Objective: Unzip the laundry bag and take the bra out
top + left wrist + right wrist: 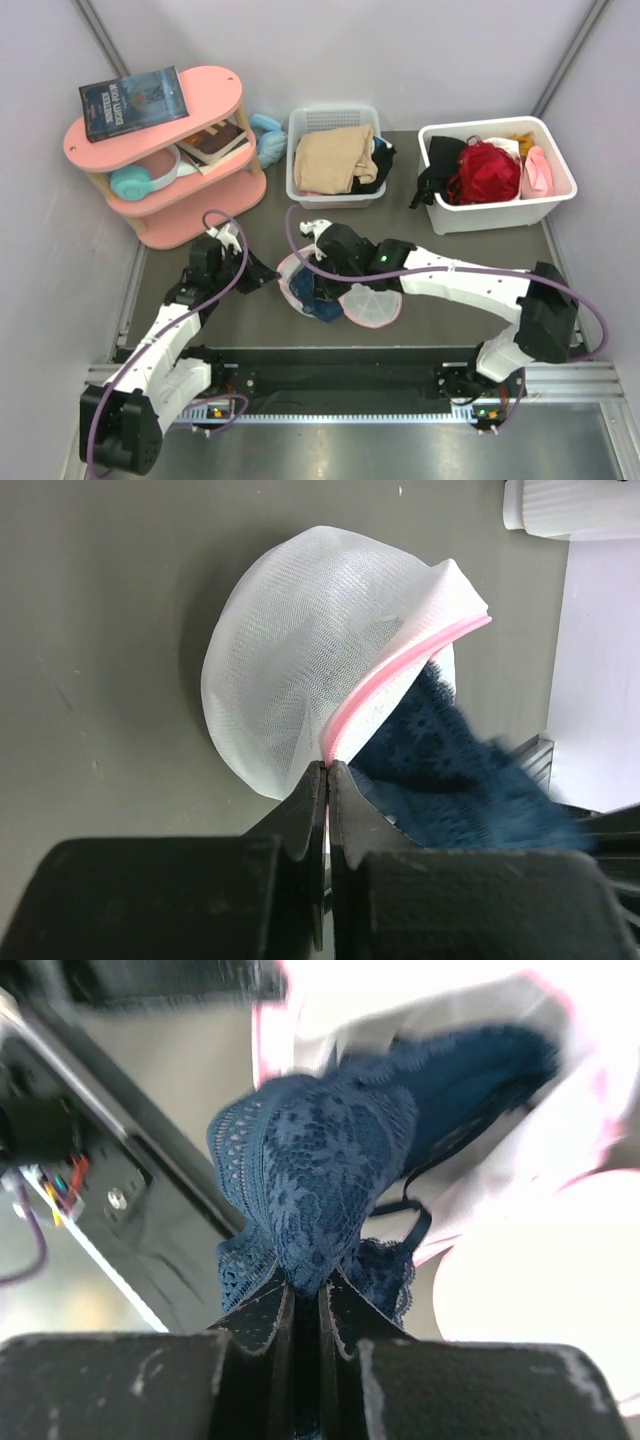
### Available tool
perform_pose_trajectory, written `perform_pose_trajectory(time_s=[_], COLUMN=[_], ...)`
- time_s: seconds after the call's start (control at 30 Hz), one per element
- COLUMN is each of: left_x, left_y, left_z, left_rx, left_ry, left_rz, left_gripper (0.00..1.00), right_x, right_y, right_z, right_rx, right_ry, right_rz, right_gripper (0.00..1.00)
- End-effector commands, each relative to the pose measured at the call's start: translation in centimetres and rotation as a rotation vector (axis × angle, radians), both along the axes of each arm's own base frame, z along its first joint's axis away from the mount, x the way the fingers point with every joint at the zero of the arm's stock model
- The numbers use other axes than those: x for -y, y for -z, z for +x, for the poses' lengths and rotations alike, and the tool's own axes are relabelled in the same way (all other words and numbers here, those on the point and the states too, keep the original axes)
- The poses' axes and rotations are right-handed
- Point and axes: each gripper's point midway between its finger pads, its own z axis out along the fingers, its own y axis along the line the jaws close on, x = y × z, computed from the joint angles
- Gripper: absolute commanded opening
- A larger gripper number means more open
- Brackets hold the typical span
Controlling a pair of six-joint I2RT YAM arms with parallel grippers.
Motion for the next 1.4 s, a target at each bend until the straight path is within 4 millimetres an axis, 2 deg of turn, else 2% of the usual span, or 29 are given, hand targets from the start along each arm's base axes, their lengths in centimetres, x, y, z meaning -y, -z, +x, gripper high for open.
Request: perform_pose_trajectory(time_s=[0.0, 0.13, 0.2, 0.3, 0.37, 0.4, 0.43, 0.47, 0.5, 0.53, 0.6, 0.63, 0.7, 0.77, 0.8, 0.9, 0.93, 0.97, 1.0, 1.03, 1.07, 1.1, 1.13, 1.2, 1.27, 1.3, 1.37], left_x=[0.2, 0.2, 0.1, 0.0, 0.0, 0.0, -0.1, -0.1, -0.1, -0.1, -0.1, -0.1, 0.0, 0.0, 0.0, -0.1, -0.2, -0.1, -0.1, -0.2, -0.2, -0.2, -0.3, -0.4, -0.5, -0.5, -0.5], left_y=[-1.6, -1.1, -1.1, -0.8, -0.5, -0.4, -0.2, -0.1, -0.1, 0.2, 0.2, 0.3, 0.4, 0.2, 0.2, -0.1, -0.2, -0.3, -0.3, -0.2, -0.4, -0.4, -0.4, -0.5, -0.5, -0.6, -0.6], left_z=[1.0, 0.5, 0.4, 0.1, -0.1, -0.2, -0.3, -0.3, -0.4, -0.5, -0.5, -0.5, -0.5, -0.4, -0.4, -0.3, -0.2, -0.3, -0.3, -0.3, -0.4, -0.4, -0.5, -0.5, -0.6, -0.6, -0.6], left_rx=[0.076, 0.066, 0.068, 0.061, 0.053, 0.052, 0.049, 0.049, 0.047, 0.041, 0.041, 0.041, 0.036, 0.039, 0.04, 0.047, 0.05, 0.051, 0.054, 0.048, 0.054, 0.053, 0.054, 0.057, 0.056, 0.056, 0.053], left_ry=[0.003, 0.009, 0.007, 0.006, 0.006, 0.006, 0.004, 0.004, 0.004, 0.005, 0.009, 0.011, 0.016, 0.02, 0.019, 0.019, 0.016, 0.017, 0.016, 0.016, 0.015, 0.013, 0.012, 0.008, 0.006, 0.006, 0.005], left_rz=[-0.01, -0.006, -0.001, 0.001, 0.002, 0.002, 0.004, 0.004, 0.004, 0.005, 0.006, 0.006, 0.006, 0.008, 0.013, 0.019, 0.019, 0.018, 0.02, 0.02, 0.019, 0.019, 0.025, 0.029, 0.033, 0.034, 0.035], left_gripper=[0.0, 0.0, 0.0, 0.0, 0.0, 0.0, 0.0, 0.0, 0.0, 0.0, 0.0, 0.0, 0.0, 0.0, 0.0, 0.0, 0.0, 0.0, 0.0, 0.0, 0.0, 0.0, 0.0, 0.0, 0.0, 0.0, 0.0], right_x=[-0.9, 0.8, 1.7, 4.0, 6.6, 7.7, 9.8, 11.0, 12.5, 14.3, 16.9, 18.6, 20.3, 23.0, 25.0, 27.5, 29.8, 30.3, 32.3, 33.1, 33.8, 35.6, 36.2, 39.6, 41.0, 42.7, 44.1], right_y=[-11.3, -17.4, -19.9, -23.2, -25.1, -26.8, -27.8, -28.8, -30.8, -31.9, -34.2, -34.8, -36.0, -36.3, -36.4, -36.5, -36.5, -36.4, -36.1, -35.9, -35.5, -34.9, -34.5, -33.2, -32.0, -31.7, -30.8], right_z=[3.3, 5.3, 6.0, 6.9, 7.8, 8.0, 8.8, 9.3, 9.4, 10.3, 11.2, 12.3, 13.5, 15.2, 16.6, 18.7, 19.6, 20.0, 21.0, 21.3, 21.8, 22.5, 22.9, 23.8, 24.5, 25.1, 25.9], right_rx=[0.193, 0.294, 0.336, 0.39, 0.428, 0.464, 0.491, 0.519, 0.567, 0.607, 0.688, 0.721, 0.772, 0.811, 0.82, 0.826, 0.83, 0.821, 0.824, 0.82, 0.809, 0.803, 0.797, 0.775, 0.743, 0.747, 0.733], right_ry=[0.137, 0.237, 0.269, 0.315, 0.364, 0.377, 0.421, 0.449, 0.458, 0.501, 0.539, 0.586, 0.608, 0.672, 0.731, 0.782, 0.838, 0.846, 0.894, 0.912, 0.928, 0.975, 0.987, 1.074, 1.102, 1.138, 1.164], right_rz=[0.217, 0.324, 0.366, 0.411, 0.423, 0.437, 0.43, 0.429, 0.432, 0.421, 0.387, 0.36, 0.304, 0.239, 0.207, 0.196, 0.18, 0.191, 0.172, 0.167, 0.162, 0.137, 0.129, 0.109, 0.122, 0.118, 0.12], right_gripper=[0.0, 0.0, 0.0, 0.0, 0.0, 0.0, 0.0, 0.0, 0.0, 0.0, 0.0, 0.0, 0.0, 0.0, 0.0, 0.0, 0.0, 0.0, 0.0, 0.0, 0.0, 0.0, 0.0, 0.0, 0.0, 0.0, 0.0])
